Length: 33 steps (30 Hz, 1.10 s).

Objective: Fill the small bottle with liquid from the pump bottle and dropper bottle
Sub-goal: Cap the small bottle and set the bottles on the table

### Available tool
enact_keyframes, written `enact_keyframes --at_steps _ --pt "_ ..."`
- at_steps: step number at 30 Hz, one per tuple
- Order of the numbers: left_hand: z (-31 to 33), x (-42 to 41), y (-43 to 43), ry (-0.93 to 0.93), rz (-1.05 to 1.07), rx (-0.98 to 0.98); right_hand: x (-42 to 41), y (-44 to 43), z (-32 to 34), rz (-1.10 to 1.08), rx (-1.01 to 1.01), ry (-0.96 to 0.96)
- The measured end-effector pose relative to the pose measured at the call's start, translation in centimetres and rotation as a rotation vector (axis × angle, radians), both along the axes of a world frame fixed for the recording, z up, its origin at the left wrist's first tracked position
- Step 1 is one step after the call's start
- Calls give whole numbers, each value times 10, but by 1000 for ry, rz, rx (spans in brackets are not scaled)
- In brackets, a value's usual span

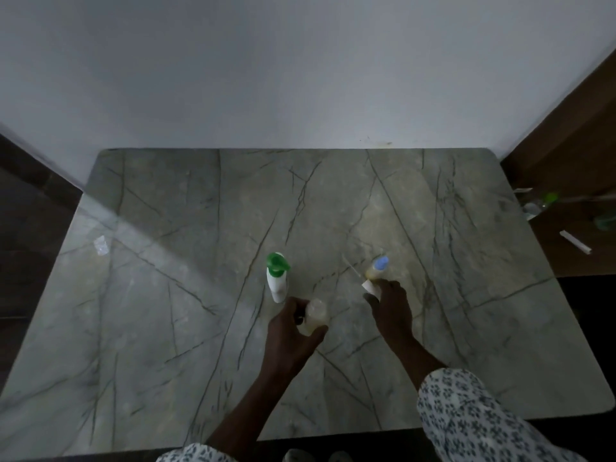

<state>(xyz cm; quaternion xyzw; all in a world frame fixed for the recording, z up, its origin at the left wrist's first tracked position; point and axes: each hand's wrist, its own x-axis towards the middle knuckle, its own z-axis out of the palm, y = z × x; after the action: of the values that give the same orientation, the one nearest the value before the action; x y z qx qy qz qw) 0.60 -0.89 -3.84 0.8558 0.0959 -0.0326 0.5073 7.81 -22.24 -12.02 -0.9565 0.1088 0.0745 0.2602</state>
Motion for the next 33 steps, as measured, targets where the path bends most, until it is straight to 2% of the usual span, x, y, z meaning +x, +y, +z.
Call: enact_keyframes --at_steps 7,11,13,16,19,23,33 --pt "9 -6 1 -17 6 9 -7 14 -7 15 -130 -61" --pt "22 -6 5 -39 26 9 -20 15 24 19 117 -188" --pt "35 -5 6 -62 37 6 -30 12 64 27 264 -293" --pt "60 -1 12 -122 51 6 -50 0 140 84 343 -418" --pt "85 1 17 -191 60 12 -69 -14 199 193 332 -492" --pt "108 3 19 -290 40 29 -75 -17 243 298 311 -580" --pt "125 1 14 -368 -20 101 -77 -6 268 414 175 -655"
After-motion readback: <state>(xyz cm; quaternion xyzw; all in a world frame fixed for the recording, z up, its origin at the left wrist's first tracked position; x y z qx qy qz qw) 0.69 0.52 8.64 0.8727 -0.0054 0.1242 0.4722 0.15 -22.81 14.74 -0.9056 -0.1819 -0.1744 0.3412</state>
